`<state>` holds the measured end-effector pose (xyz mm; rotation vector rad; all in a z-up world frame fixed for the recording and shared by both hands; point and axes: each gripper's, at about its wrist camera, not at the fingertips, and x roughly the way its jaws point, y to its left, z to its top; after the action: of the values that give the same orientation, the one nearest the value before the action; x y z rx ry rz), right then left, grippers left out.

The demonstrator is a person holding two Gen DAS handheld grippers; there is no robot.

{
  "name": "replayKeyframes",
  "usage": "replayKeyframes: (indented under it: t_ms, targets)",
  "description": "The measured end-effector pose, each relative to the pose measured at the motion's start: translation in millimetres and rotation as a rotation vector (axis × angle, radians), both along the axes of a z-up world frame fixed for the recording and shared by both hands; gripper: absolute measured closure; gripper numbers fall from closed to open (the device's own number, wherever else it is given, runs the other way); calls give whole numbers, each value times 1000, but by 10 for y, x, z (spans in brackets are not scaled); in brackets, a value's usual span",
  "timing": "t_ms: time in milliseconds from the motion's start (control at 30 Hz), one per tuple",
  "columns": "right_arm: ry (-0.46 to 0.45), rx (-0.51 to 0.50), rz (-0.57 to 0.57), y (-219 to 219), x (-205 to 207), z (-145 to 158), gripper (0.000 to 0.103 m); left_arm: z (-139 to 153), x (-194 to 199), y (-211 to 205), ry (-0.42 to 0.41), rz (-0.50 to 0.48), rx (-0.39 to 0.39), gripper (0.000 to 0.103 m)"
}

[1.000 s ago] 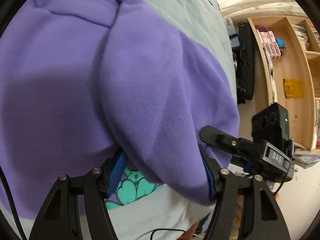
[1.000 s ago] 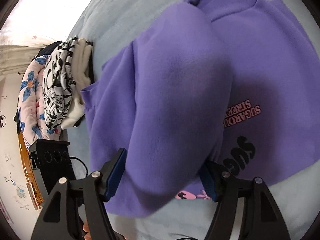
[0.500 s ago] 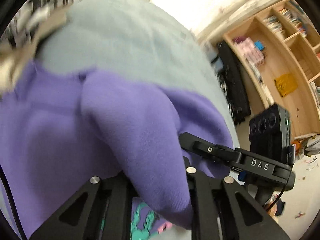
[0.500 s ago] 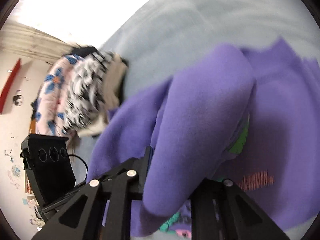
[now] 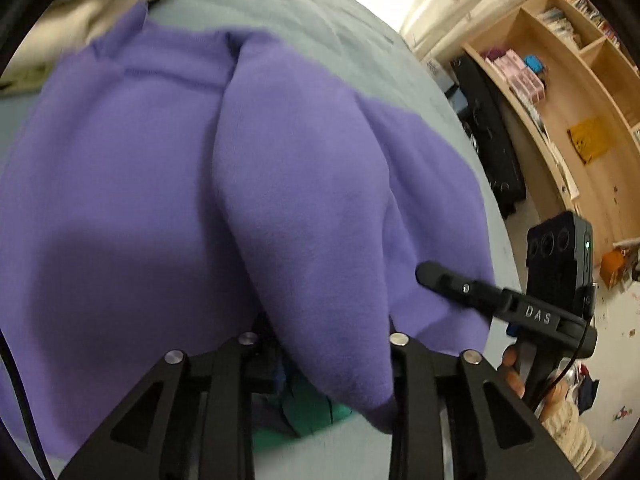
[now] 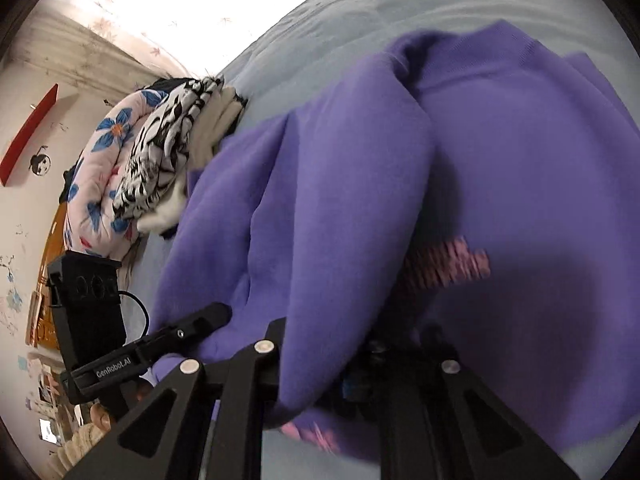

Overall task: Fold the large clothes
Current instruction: 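Fold the lifted hoodie half over onto itself with both tools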

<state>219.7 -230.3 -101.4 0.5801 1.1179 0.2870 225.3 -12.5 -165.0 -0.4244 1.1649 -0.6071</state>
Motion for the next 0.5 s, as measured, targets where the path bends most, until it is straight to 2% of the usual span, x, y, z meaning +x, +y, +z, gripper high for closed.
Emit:
replayKeyframes:
  t_ms: [67,167,267,300,400,500]
  targets:
    - [9,13,2,-27,-50,-16,89,-6,-43,-1,9,9,-3,75]
    - [45,52,-6,-63,-61,27,77,32,-88,-19,37,21,-7,72]
    - [48,20,-9,-66,-118,140,65,124,-121,-22,46,21,9,62]
    - [43,13,-6,-56,-143,172,64,150,-137,-29,45,22,17,59]
    - [28,24,16,-23,-210,302,64,211,-219,92,31,20,31,59]
    - [16,59,49,21,-241,361,57,258,-204,83,41,13,-19,57]
